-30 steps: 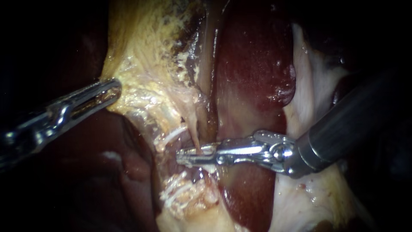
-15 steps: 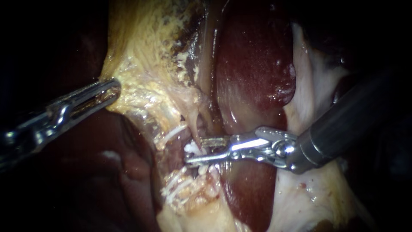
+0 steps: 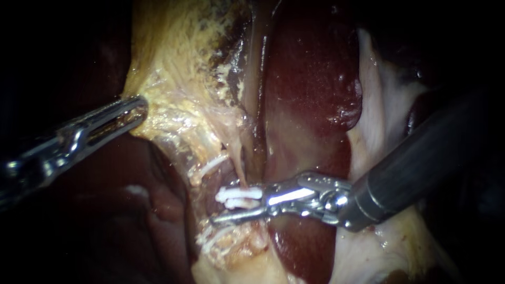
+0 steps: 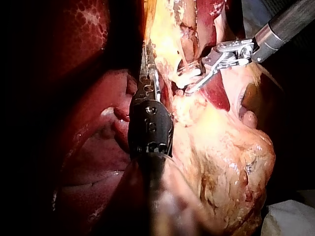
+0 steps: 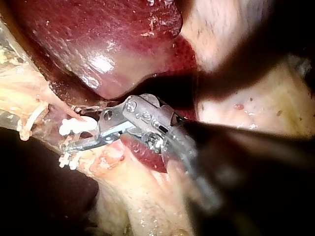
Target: Going back second clip right tube
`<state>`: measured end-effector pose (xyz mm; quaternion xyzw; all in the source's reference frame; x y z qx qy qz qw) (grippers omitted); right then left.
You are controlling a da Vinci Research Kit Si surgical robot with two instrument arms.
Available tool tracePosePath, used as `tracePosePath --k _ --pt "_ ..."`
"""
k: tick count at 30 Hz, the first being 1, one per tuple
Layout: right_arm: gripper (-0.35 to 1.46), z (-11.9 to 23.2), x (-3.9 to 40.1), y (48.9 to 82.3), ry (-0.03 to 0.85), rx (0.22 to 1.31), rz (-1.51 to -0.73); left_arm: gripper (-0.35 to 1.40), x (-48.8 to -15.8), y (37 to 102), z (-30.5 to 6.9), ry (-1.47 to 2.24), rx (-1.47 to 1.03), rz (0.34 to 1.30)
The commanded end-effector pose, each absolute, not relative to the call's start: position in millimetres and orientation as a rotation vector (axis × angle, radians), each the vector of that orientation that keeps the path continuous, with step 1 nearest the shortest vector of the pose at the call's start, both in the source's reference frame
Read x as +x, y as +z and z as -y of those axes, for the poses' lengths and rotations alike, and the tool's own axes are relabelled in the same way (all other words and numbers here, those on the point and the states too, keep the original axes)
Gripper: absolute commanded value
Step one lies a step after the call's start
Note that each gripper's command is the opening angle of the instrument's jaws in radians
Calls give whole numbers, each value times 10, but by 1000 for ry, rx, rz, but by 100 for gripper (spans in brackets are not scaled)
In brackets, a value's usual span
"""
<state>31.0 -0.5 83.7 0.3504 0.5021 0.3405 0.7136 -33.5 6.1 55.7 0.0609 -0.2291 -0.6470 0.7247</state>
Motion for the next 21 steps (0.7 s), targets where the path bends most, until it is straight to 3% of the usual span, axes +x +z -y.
tracePosePath --k 1,10,21 --pt "60 1 306 838 750 766 -1116 -35 -335 557 -61 -1428 134 505" --pt "60 -27 264 805 651 698 -1188 -35 -334 557 -61 -1428 134 505" --pt "60 -66 225 720 373 515 -1299 -35 -335 557 -60 -1427 139 507"
